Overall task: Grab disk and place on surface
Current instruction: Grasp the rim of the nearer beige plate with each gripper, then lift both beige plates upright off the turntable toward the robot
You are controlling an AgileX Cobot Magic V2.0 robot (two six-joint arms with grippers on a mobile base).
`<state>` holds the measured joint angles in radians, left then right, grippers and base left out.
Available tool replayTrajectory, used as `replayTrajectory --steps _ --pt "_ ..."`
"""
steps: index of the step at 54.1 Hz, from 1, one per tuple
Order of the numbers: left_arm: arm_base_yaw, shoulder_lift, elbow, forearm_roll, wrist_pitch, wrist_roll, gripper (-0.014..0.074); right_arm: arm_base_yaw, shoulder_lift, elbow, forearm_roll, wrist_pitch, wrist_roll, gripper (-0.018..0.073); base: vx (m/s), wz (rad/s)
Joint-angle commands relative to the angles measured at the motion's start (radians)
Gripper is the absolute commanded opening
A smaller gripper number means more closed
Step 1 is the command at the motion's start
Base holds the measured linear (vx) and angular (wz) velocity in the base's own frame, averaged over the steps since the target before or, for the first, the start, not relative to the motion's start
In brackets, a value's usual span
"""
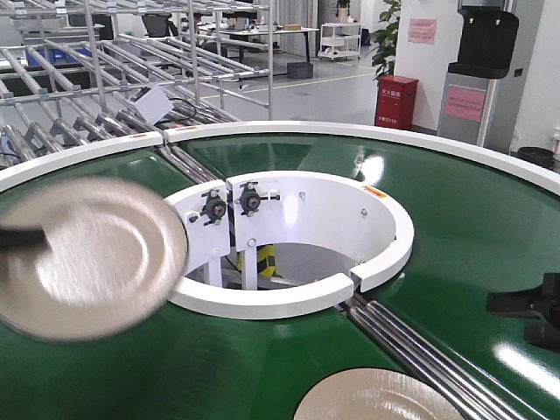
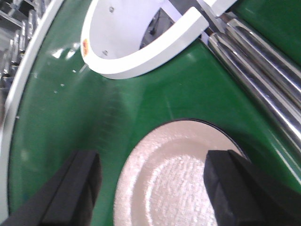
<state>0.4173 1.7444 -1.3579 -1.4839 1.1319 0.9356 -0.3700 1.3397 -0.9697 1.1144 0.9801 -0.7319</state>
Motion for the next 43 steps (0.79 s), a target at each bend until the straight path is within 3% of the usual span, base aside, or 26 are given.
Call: replayTrajectory --steps 1,13,17,25,32,38,43 --pt "0.033 -0.109 -0.098 -0.145 0.107 -0.194 -0.0006 -0.006 -0.026 -0.034 -0.014 -0.025 0.017 0.0511 0.0 0.0" --pt "0.033 -0.109 -0.098 -0.145 0.107 -0.194 -0.0006 -0.006 0.021 -0.034 -0.411 -0.071 0.213 0.0511 0.0 0.0" --pt "0.033 -0.109 -0.098 -0.145 0.107 -0.194 -0.0006 -0.006 0.065 -0.034 -0.478 -0.075 0.239 0.0511 0.0 0.0" --pt "0.033 -0.109 -0.098 -0.145 0.107 -0.194 -0.0006 -0.005 0.19 -0.034 -0.443 -0.079 0.214 0.0511 0.0 0.0" --pt "0.033 -0.109 -0.098 -0.145 0.107 -0.194 -0.0006 -0.002 0.297 -0.034 -0.3 -0.038 0.117 0.0511 0.0 0.0" --pt "0.033 -0.109 -0.098 -0.145 0.107 -0.194 -0.0006 0.037 0.356 -0.034 -0.196 -0.007 0.026 0.0511 0.0 0.0" --pt "0.033 -0.109 -0.098 -0.145 0.107 -0.194 -0.0006 0.096 0.398 -0.034 -0.179 -0.03 0.005 0.0511 0.0 0.0"
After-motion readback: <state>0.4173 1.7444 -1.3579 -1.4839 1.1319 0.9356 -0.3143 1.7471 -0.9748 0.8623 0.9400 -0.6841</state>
